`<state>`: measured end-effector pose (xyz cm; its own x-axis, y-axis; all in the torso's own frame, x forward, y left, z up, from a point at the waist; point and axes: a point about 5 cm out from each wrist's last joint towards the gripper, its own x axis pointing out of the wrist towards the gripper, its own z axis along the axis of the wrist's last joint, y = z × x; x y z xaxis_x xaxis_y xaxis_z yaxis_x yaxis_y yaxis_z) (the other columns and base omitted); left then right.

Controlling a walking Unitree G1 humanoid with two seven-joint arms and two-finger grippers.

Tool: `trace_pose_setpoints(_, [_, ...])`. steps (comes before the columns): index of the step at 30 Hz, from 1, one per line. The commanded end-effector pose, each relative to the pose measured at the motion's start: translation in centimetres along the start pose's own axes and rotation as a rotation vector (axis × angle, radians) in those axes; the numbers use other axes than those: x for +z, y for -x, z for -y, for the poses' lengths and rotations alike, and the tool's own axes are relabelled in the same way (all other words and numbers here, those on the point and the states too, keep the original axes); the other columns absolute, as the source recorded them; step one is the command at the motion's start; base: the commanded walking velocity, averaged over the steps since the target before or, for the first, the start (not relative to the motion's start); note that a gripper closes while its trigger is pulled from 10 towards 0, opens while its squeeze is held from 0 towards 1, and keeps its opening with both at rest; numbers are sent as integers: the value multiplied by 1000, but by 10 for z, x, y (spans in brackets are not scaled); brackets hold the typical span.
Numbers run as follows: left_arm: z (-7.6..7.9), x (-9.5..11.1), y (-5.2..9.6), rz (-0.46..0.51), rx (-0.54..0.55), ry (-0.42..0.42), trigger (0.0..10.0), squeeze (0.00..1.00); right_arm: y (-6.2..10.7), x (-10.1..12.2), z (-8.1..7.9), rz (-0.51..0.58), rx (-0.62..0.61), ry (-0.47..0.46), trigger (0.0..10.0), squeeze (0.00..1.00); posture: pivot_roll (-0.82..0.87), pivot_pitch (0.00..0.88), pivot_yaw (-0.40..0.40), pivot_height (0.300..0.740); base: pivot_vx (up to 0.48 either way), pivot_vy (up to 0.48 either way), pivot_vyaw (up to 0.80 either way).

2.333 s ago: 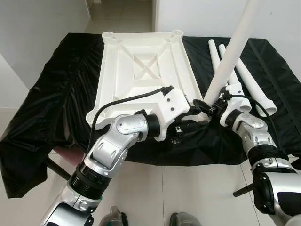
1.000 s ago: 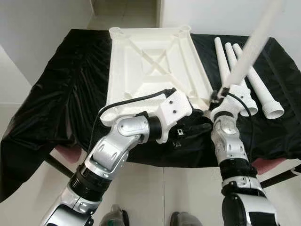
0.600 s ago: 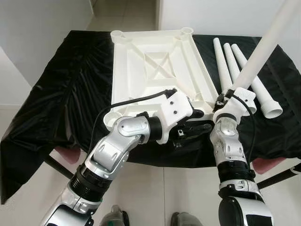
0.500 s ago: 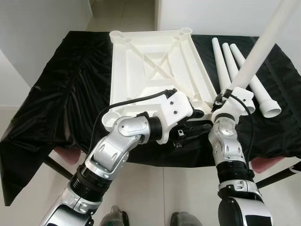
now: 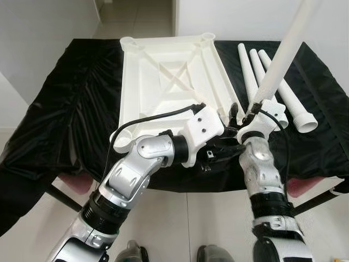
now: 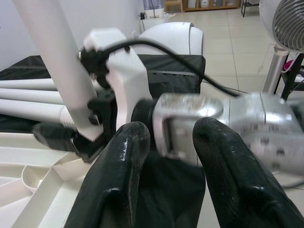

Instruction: Building children table

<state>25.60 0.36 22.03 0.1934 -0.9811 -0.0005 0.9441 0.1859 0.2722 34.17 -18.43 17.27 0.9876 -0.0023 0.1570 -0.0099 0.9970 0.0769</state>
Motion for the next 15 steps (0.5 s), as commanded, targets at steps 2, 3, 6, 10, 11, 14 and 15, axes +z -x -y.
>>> trace_pose_setpoints(2, [-1, 1, 1, 2, 8, -4, 10000, 0, 1, 8, 1, 5, 180, 3, 10000, 0, -62, 54, 55, 740, 0, 0, 0])
trace_pose_setpoints(3, [-1, 1, 1, 2, 8, -4, 10000, 0, 1, 8, 1, 5, 180, 3, 10000, 0, -62, 54, 55, 740, 0, 0, 0])
trace_pose_setpoints(6, [-1, 1, 0, 3, 8, -4, 10000, 0, 1, 7, 17, -21, 271, 67, 10000, 0, -65, 55, 57, 740, 0, 0, 0])
trace_pose_setpoints(10, [-1, 1, 0, 4, 7, -4, 10000, 0, 1, 5, 26, -34, 309, 95, 10000, 0, -65, 55, 55, 740, 0, 0, 0])
trace_pose_setpoints(11, [-1, 1, 0, 5, 7, -5, 10000, 0, 1, 1, 35, -67, 363, 130, 10000, 0, -64, 54, 56, 740, 0, 0, 0])
trace_pose_setpoints(14, [-2, 1, 0, 5, 9, -7, 10000, 0, 0, -8, 44, -133, 454, 168, 10000, 0, -60, 54, 54, 740, 0, 0, 0])
trace_pose_setpoints(15, [-2, 2, 0, 5, 11, -9, 10000, 0, -1, -11, 46, -156, 480, 186, 10000, 0, -56, 54, 52, 740, 0, 0, 0])
